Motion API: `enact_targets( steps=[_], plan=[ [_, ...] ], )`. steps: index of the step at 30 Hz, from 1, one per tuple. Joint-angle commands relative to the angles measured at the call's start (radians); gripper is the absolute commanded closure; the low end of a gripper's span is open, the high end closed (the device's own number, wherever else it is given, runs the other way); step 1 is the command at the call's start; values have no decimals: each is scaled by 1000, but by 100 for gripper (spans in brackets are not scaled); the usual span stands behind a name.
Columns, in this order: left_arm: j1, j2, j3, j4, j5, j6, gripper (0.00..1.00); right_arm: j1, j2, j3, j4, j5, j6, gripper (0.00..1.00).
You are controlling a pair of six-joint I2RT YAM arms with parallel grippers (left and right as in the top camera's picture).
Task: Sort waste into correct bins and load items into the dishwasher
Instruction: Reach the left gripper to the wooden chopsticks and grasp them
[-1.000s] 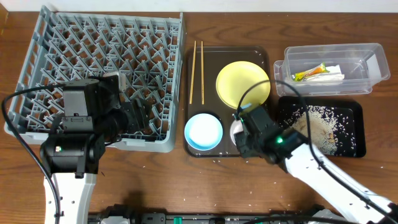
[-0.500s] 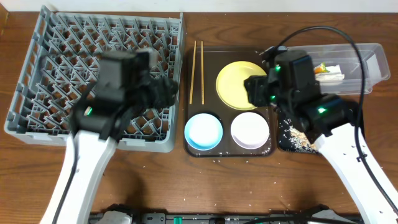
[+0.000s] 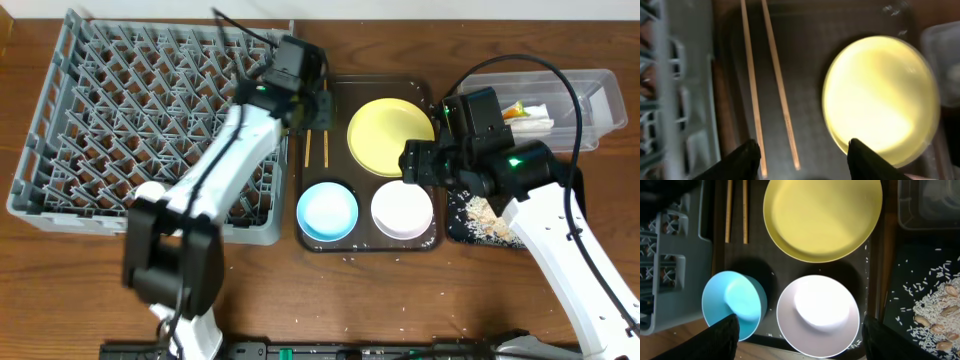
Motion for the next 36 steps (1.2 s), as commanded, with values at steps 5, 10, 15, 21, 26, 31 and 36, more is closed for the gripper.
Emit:
enact_targets(
  steps=[5, 10, 15, 21, 26, 31, 36],
  plan=[
    [-36, 141, 16, 105, -114, 18, 52, -2, 3, 6, 2, 10, 8, 22],
    [-45, 220, 16, 157, -180, 18, 53, 2, 6, 6, 1, 10, 8, 21],
    [-45, 271, 15, 179, -235, 17, 54, 3, 6, 5, -2, 10, 8, 21],
    [-56, 326, 15, 191, -224, 9, 65, 3, 6, 5, 4, 10, 8, 21],
    [-71, 344, 15, 190, -206, 9, 75, 3, 6, 5, 7, 10, 8, 21],
    [-75, 337, 15, 187, -206, 8, 88, 3, 6, 5, 6, 10, 8, 22],
    [-75, 303, 15, 169, -206, 6, 92, 3, 6, 5, 5, 9, 8, 22]
  ],
)
